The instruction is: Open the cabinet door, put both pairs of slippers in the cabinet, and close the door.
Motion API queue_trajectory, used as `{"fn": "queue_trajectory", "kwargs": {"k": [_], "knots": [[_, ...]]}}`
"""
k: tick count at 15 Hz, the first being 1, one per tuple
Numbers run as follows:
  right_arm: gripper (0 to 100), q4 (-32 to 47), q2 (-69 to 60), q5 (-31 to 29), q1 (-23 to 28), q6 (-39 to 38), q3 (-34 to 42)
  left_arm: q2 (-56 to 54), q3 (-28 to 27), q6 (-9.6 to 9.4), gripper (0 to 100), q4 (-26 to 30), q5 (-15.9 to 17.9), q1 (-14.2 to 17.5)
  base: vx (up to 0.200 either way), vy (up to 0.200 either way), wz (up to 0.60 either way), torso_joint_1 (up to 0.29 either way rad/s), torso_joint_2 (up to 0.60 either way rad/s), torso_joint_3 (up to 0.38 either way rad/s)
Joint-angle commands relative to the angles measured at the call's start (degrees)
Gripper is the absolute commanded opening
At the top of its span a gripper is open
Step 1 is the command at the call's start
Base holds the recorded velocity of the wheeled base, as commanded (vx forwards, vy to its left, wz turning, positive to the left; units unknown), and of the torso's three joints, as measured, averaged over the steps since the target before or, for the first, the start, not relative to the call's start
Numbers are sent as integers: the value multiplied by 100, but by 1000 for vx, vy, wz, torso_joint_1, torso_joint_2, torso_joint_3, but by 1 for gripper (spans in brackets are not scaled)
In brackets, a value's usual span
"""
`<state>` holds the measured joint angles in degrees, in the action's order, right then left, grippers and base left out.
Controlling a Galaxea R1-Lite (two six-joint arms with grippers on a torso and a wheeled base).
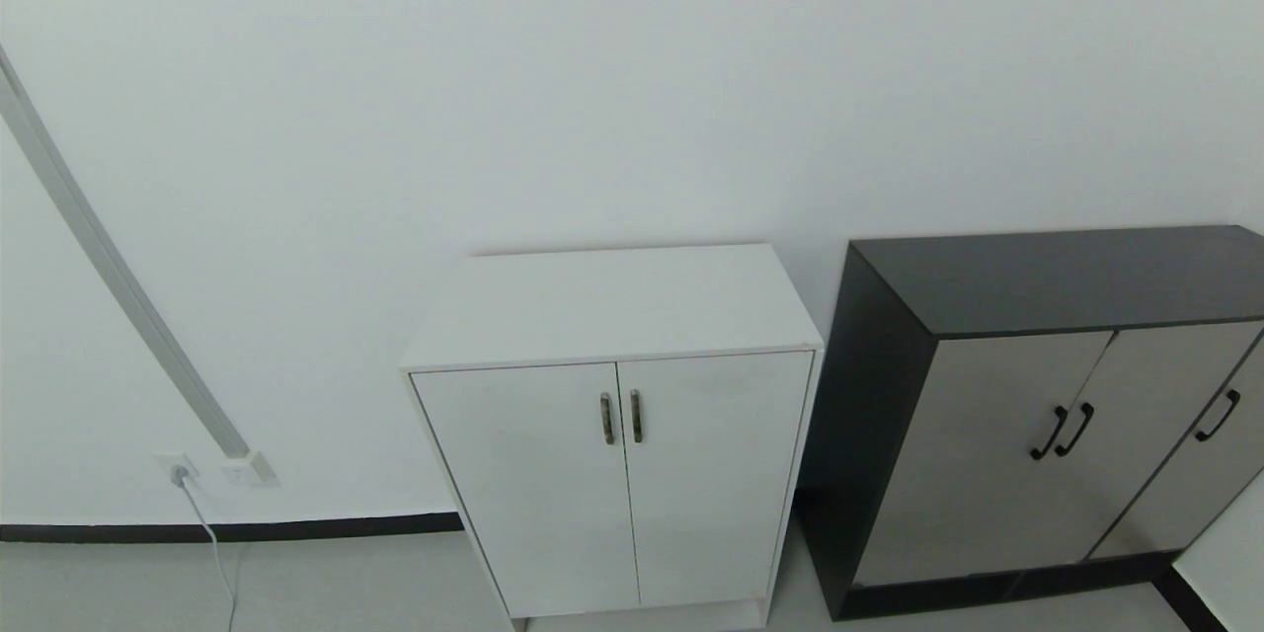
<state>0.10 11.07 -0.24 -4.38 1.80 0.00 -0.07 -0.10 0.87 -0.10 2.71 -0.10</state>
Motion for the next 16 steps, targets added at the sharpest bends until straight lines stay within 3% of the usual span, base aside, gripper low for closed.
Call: {"fn": "queue_trajectory", "kwargs": {"k": [1, 4, 6, 10, 13, 16], "knots": [[0, -1, -615, -2, 112, -66, 0, 7, 1, 1, 0, 1, 2, 1, 0, 0, 0, 0, 0, 0], [0, -10, -632, -2, 130, -172, 0, 7, 1, 10, 0, 1, 2, 1, 0, 0, 0, 0, 0, 0], [0, -1, -782, -2, 578, 22, -9, 7, 1, 1, 0, 1, 2, 1, 0, 0, 0, 0, 0, 0], [0, -1, -1107, -2, 473, -136, 0, 7, 1, 1, 0, 1, 2, 1, 0, 0, 0, 0, 0, 0], [0, -62, -1098, -468, 464, -664, 0, 7, 1, -43, 0, 1, 11, 1, 0, 0, 0, 0, 0, 0], [0, -71, -1098, -485, 473, -681, 0, 7, 1, -43, 0, 1, 19, 1, 0, 0, 0, 0, 0, 0]]}}
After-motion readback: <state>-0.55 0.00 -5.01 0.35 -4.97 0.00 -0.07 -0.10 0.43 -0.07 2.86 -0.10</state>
